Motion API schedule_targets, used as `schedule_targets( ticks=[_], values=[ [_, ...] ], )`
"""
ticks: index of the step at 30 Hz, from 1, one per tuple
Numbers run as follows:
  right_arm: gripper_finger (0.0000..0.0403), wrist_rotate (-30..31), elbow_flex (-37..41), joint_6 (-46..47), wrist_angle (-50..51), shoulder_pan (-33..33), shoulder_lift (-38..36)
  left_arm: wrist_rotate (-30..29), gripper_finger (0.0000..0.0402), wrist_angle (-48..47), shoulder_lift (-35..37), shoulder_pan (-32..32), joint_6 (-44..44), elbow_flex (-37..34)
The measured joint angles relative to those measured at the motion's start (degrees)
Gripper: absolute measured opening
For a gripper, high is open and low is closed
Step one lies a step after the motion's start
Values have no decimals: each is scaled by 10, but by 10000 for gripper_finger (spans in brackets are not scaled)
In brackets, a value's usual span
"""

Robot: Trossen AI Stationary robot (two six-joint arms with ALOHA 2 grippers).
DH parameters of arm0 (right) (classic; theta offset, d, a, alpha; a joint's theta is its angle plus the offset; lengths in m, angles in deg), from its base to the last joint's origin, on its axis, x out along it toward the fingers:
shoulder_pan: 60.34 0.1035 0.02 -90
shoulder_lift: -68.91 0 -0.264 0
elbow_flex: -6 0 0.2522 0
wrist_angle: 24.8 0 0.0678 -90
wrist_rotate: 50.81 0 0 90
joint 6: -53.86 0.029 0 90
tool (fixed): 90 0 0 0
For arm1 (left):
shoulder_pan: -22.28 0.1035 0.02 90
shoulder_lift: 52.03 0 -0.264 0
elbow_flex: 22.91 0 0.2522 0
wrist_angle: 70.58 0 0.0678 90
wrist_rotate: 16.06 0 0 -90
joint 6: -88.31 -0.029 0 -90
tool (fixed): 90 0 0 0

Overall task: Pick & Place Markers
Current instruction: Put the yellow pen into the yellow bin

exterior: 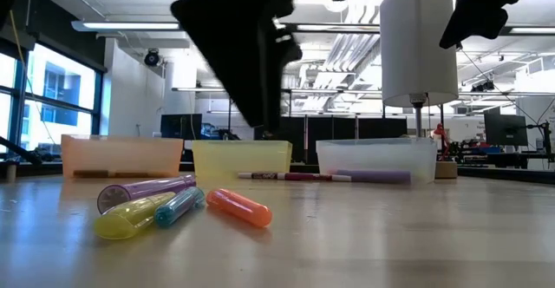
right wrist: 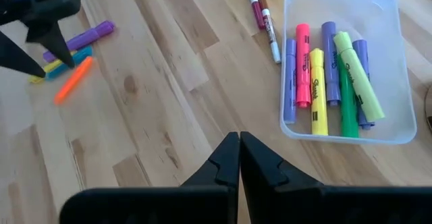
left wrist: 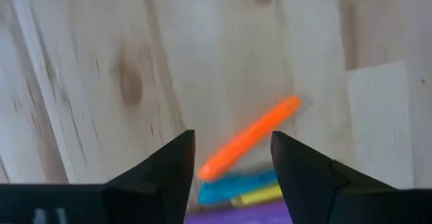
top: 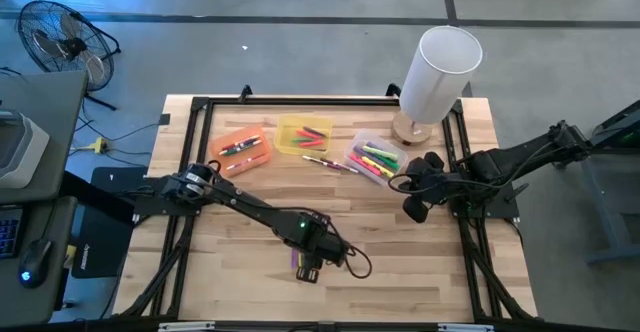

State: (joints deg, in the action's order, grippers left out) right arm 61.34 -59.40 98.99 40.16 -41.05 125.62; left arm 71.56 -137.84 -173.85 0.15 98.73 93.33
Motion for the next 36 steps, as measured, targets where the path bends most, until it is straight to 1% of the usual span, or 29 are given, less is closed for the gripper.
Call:
schedule_targets(
  ticks=[4,8,11,15,18,20,23,27,32,36],
  values=[
    [2,12,0,-1,0,0,0,4,192,-40,0,-1,90,0],
    [1,37,0,-6,0,0,0,5,183,-62,0,-14,95,-2],
    [2,43,0,-10,0,0,0,26,177,-49,0,-20,124,-19],
    [1,43,0,-21,0,0,0,34,173,-45,0,-27,194,-38],
    [2,43,0,-21,0,0,0,61,173,-40,0,-30,260,-44],
    [2,43,0,-23,0,0,0,76,173,-22,0,-31,314,-49],
    [1,43,0,-28,0,0,0,82,172,-13,0,-31,397,-60],
    [2,43,0,-31,0,0,0,98,172,8,0,-30,480,-81],
    [1,41,0,-32,0,0,0,121,172,46,0,-30,539,-113],
    [2,41,0,-32,0,0,0,122,172,52,3,-30,562,-128]
  ],
)
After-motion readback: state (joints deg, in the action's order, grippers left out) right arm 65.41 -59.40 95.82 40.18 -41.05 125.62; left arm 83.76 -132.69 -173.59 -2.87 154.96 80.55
